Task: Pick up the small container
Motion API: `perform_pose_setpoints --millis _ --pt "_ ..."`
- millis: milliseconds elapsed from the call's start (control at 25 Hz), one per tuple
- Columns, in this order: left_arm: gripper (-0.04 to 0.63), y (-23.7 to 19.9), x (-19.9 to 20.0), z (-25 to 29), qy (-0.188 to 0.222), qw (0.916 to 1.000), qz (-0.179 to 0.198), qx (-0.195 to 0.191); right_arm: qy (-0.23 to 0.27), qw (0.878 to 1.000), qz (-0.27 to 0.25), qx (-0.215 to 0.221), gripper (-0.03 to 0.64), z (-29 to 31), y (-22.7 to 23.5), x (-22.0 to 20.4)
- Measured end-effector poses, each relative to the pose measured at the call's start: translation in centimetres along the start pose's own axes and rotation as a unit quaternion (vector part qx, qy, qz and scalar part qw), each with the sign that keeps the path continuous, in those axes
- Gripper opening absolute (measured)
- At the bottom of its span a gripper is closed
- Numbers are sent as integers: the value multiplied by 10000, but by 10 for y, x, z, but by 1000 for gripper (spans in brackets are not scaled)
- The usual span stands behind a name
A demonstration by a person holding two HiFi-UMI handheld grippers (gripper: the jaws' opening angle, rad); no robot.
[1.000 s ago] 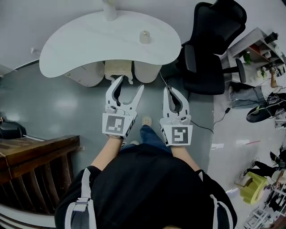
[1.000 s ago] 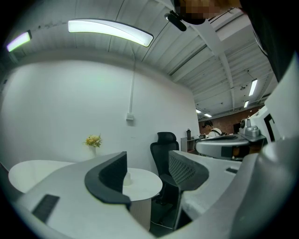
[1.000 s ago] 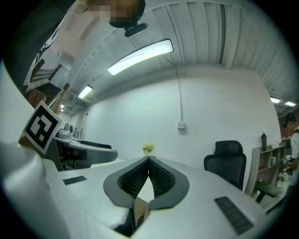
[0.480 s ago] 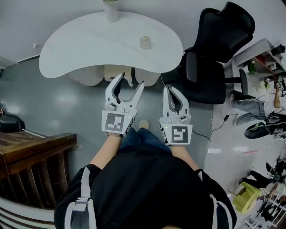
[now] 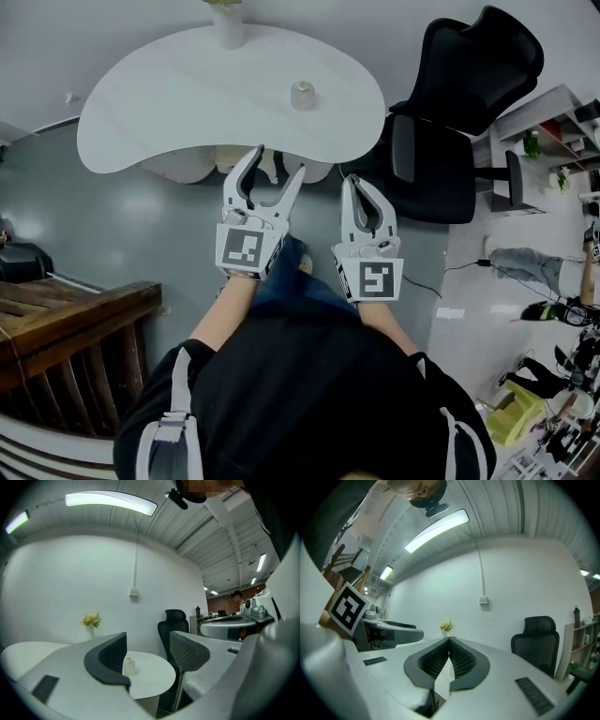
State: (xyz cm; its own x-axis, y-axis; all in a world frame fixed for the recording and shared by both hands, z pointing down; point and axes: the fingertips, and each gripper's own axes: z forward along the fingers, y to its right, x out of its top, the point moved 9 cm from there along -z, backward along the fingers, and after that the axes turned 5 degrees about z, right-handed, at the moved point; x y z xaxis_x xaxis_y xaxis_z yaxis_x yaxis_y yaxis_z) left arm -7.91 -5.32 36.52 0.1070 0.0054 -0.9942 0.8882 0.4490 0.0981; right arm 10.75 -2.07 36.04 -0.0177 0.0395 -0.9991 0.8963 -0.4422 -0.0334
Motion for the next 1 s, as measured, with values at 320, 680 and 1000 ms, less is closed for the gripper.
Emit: perform_pose_setpoints --millis 320,680,1000 --pt "285 -28 -16 49 -230 9995 -92 -214 -292 9995 -4 -114 21 46 13 -11" --pt "285 -64 -41 107 -390 9981 -103 -462 -192 9996 62 -208 21 109 27 -27" --pt "285 -88 -58 143 -517 9964 -79 -669 -153 9987 101 -472 21 151 39 -35"
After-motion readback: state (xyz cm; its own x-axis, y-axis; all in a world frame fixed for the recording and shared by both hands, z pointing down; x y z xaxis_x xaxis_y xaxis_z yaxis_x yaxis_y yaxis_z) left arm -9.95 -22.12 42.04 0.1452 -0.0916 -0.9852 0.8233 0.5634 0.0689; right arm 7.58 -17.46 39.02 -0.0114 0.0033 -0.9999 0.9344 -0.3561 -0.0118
